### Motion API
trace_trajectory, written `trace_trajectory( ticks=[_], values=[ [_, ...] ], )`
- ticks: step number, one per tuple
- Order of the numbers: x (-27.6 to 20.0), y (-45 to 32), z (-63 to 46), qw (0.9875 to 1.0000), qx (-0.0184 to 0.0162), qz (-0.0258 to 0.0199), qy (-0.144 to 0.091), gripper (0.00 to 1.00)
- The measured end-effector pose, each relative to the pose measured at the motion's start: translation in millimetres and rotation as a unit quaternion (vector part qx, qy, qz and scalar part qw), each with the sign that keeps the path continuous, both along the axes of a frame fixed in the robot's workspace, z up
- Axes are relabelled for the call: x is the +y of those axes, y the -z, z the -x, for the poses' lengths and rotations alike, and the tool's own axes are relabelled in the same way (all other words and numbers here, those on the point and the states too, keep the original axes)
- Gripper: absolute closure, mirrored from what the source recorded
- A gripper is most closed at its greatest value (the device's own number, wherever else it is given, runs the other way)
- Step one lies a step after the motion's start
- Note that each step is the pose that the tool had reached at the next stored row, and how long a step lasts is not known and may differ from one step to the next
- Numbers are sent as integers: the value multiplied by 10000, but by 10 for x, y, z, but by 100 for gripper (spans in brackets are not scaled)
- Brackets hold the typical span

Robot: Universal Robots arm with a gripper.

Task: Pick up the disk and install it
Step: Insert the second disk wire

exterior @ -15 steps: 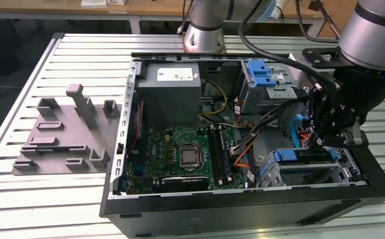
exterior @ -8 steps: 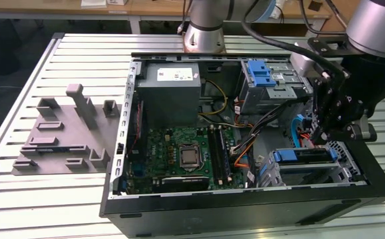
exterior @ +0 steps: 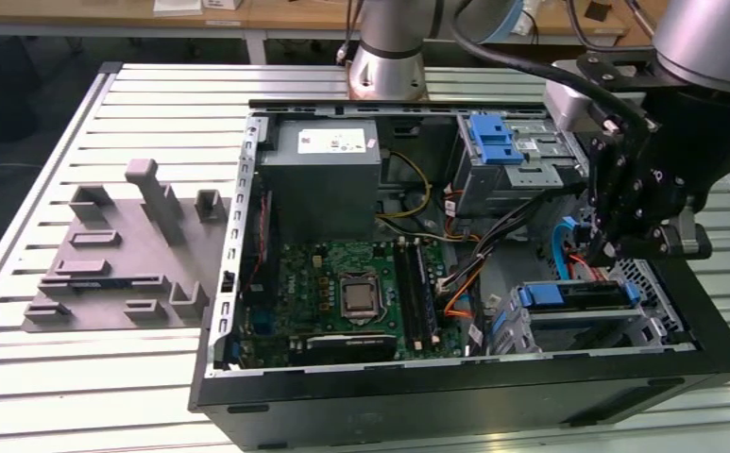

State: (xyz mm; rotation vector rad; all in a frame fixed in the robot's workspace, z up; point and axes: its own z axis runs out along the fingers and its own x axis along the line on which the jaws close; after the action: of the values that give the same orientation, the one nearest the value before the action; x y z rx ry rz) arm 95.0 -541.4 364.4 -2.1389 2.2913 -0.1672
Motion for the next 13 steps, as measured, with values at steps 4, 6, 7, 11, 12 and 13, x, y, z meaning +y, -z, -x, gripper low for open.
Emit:
trace_trajectory(
  ticks=[4, 6, 7, 11, 12, 13],
  values=[
    [1, -3, 16, 10000, 1, -32, 0, 89],
    [1, -3, 24, 10000, 11, -39, 0, 89],
    [1, -5, 24, 10000, 25, -40, 0, 89],
    [1, -8, 25, 9999, 113, -53, 1, 89],
    [0, -16, 25, 9999, 123, -58, 1, 89],
    [0, -27, 26, 9999, 128, -62, 2, 89]
  ],
)
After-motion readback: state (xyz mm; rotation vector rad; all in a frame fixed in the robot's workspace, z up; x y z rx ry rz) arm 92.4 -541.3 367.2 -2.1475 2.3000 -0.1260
